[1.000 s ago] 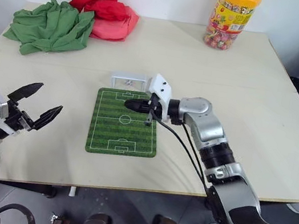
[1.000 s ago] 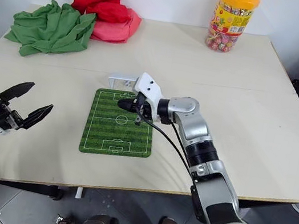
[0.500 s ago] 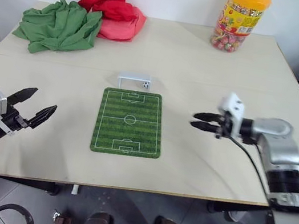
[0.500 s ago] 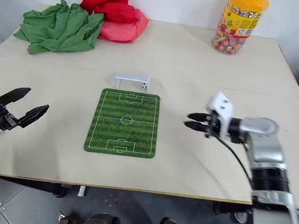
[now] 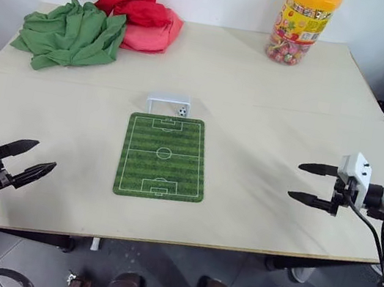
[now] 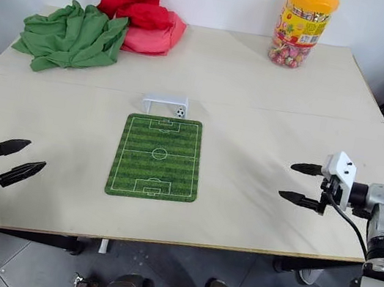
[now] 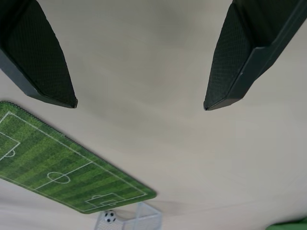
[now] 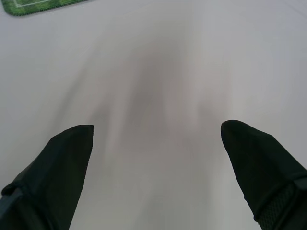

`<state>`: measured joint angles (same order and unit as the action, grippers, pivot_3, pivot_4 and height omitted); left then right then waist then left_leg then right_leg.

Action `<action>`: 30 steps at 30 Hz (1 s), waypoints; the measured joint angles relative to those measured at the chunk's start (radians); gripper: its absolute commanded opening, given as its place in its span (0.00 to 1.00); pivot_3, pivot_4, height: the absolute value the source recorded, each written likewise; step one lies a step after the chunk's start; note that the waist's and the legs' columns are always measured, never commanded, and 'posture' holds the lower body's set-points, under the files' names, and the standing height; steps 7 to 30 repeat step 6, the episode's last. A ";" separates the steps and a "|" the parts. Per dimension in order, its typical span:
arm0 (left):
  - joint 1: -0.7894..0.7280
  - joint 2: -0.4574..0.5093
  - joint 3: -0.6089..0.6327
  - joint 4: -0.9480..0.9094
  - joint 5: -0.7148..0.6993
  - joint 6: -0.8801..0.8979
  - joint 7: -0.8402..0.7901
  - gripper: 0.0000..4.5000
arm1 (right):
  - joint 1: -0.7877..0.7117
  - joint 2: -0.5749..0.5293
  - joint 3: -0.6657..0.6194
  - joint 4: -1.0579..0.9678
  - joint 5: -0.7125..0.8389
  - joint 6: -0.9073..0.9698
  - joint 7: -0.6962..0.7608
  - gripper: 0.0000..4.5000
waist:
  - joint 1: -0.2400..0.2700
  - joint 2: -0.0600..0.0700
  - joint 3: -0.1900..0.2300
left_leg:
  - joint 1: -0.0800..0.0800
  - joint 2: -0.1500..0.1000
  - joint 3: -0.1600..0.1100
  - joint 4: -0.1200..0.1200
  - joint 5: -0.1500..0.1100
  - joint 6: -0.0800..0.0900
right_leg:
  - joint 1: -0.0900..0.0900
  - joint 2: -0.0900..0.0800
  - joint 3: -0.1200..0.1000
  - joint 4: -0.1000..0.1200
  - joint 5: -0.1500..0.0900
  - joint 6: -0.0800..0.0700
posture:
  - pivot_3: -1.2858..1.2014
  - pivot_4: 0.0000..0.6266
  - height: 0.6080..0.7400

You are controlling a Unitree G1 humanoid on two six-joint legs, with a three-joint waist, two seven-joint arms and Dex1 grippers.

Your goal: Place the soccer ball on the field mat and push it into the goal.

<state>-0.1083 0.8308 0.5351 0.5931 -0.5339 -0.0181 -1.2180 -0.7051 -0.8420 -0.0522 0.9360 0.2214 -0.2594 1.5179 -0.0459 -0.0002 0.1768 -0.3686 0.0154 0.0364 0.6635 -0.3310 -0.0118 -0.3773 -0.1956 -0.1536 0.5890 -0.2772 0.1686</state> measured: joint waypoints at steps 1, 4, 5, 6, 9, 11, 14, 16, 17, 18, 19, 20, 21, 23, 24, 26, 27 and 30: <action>0.001 0.001 0.006 0.012 0.000 -0.005 -0.006 1.00 | 0.000 -0.003 -0.001 0.001 0.000 0.000 0.000 0.99 | 0.000 0.000 0.000 | 0.000 0.000 0.000 0.000 0.000 0.000 | 0.000 0.000 0.000 0.000 0.000 0.000 | 0.52 0.24 1.00; 0.010 0.001 0.016 0.012 0.000 -0.006 -0.015 1.00 | 0.018 -0.007 -0.017 -0.010 0.005 0.004 -0.002 0.99 | 0.003 0.000 0.000 | 0.000 0.000 0.000 0.000 0.000 0.000 | 0.000 0.000 0.000 0.000 0.000 0.000 | 0.52 0.24 1.00; 0.018 0.002 0.023 0.010 0.000 -0.004 -0.016 1.00 | 0.039 -0.008 -0.029 -0.025 0.009 0.010 -0.003 0.99 | 0.004 0.000 0.000 | 0.000 0.000 0.000 0.000 0.000 0.000 | 0.000 0.000 0.000 0.000 0.000 0.000 | 0.52 0.24 1.00; 0.024 0.002 0.033 0.010 -0.002 -0.003 -0.019 1.00 | 0.059 -0.009 -0.036 -0.039 0.014 0.021 -0.005 0.99 | 0.006 0.000 0.000 | 0.000 0.000 0.000 0.000 0.000 0.000 | 0.000 0.000 0.000 0.000 0.000 0.000 | 0.52 0.24 1.00; 0.024 0.002 0.033 0.010 -0.002 -0.003 -0.019 1.00 | 0.059 -0.009 -0.036 -0.039 0.014 0.021 -0.005 0.99 | 0.006 0.000 0.000 | 0.000 0.000 0.000 0.000 0.000 0.000 | 0.000 0.000 0.000 0.000 0.000 0.000 | 0.52 0.24 1.00; 0.024 0.002 0.033 0.010 -0.002 -0.003 -0.019 1.00 | 0.059 -0.009 -0.036 -0.039 0.014 0.021 -0.005 0.99 | 0.006 0.000 0.000 | 0.000 0.000 0.000 0.000 0.000 0.000 | 0.000 0.000 0.000 0.000 0.000 0.000 | 0.52 0.24 1.00; 0.024 0.002 0.033 0.010 -0.002 -0.003 -0.019 1.00 | 0.059 -0.009 -0.036 -0.039 0.014 0.021 -0.005 0.99 | 0.006 0.000 0.000 | 0.000 0.000 0.000 0.000 0.000 0.000 | 0.000 0.000 0.000 0.000 0.000 0.000 | 0.52 0.24 1.00; 0.024 0.002 0.033 0.010 -0.002 -0.003 -0.019 1.00 | 0.059 -0.009 -0.036 -0.039 0.014 0.021 -0.005 0.99 | 0.006 0.000 0.000 | 0.000 0.000 0.000 0.000 0.000 0.000 | 0.000 0.000 0.000 0.000 0.000 0.000 | 0.52 0.24 1.00; 0.024 0.002 0.033 0.010 -0.002 -0.003 -0.019 1.00 | 0.059 -0.009 -0.036 -0.039 0.014 0.021 -0.005 0.99 | 0.006 0.000 0.000 | 0.000 0.000 0.000 0.000 0.000 0.000 | 0.000 0.000 0.000 0.000 0.000 0.000 | 0.52 0.24 1.00; 0.024 0.002 0.033 0.010 -0.002 -0.003 -0.019 1.00 | 0.059 -0.009 -0.036 -0.039 0.014 0.021 -0.005 0.99 | 0.006 0.000 0.000 | 0.000 0.000 0.000 0.000 0.000 0.000 | 0.000 0.000 0.000 0.000 0.000 0.000 | 0.52 0.24 1.00; 0.024 0.002 0.033 0.010 -0.002 -0.003 -0.019 1.00 | 0.059 -0.009 -0.036 -0.039 0.014 0.021 -0.005 0.99 | 0.006 0.000 0.000 | 0.000 0.000 0.000 0.000 0.000 0.000 | 0.000 0.000 0.000 0.000 0.000 0.000 | 0.52 0.24 1.00; 0.024 0.002 0.033 0.010 -0.002 -0.003 -0.019 1.00 | 0.059 -0.009 -0.036 -0.039 0.014 0.021 -0.005 0.99 | 0.006 0.000 0.000 | 0.000 0.000 0.000 0.000 0.000 0.000 | 0.000 0.000 0.000 0.000 0.000 0.000 | 0.52 0.24 1.00; 0.024 0.002 0.033 0.010 -0.002 -0.003 -0.019 1.00 | 0.059 -0.009 -0.036 -0.039 0.014 0.021 -0.005 0.99 | 0.006 0.000 0.000 | 0.000 0.000 0.000 0.000 0.000 0.000 | 0.000 0.000 0.000 0.000 0.000 0.000 | 0.52 0.24 1.00; 0.024 0.002 0.033 0.010 -0.002 -0.003 -0.019 1.00 | 0.059 -0.009 -0.036 -0.039 0.014 0.021 -0.005 0.99 | 0.006 0.000 0.000 | 0.000 0.000 0.000 0.000 0.000 0.000 | 0.000 0.000 0.000 0.000 0.000 0.000 | 0.52 0.24 1.00; 0.024 0.002 0.033 0.010 -0.002 -0.003 -0.019 1.00 | 0.059 -0.009 -0.036 -0.039 0.014 0.021 -0.005 0.99 | 0.006 0.000 0.000 | 0.000 0.000 0.000 0.000 0.000 0.000 | 0.000 0.000 0.000 0.000 0.000 0.000 | 0.52 0.24 1.00; 0.024 0.002 0.033 0.010 -0.002 -0.003 -0.019 1.00 | 0.059 -0.009 -0.036 -0.039 0.014 0.021 -0.005 0.99 | 0.006 0.000 0.000 | 0.000 0.000 0.000 0.000 0.000 0.000 | 0.000 0.000 0.000 0.000 0.000 0.000 | 0.52 0.24 1.00; 0.024 0.002 0.033 0.010 -0.002 -0.003 -0.019 1.00 | 0.059 -0.009 -0.036 -0.039 0.014 0.021 -0.005 0.99 | 0.006 0.000 0.000 | 0.000 0.000 0.000 0.000 0.000 0.000 | 0.000 0.000 0.000 0.000 0.000 0.000 | 0.52 0.24 1.00; 0.024 0.002 0.033 0.010 -0.002 -0.003 -0.019 1.00 | 0.059 -0.009 -0.036 -0.039 0.014 0.021 -0.005 0.99 | 0.006 0.000 0.000 | 0.000 0.000 0.000 0.000 0.000 0.000 | 0.000 0.000 0.000 0.000 0.000 0.000 | 0.52 0.24 1.00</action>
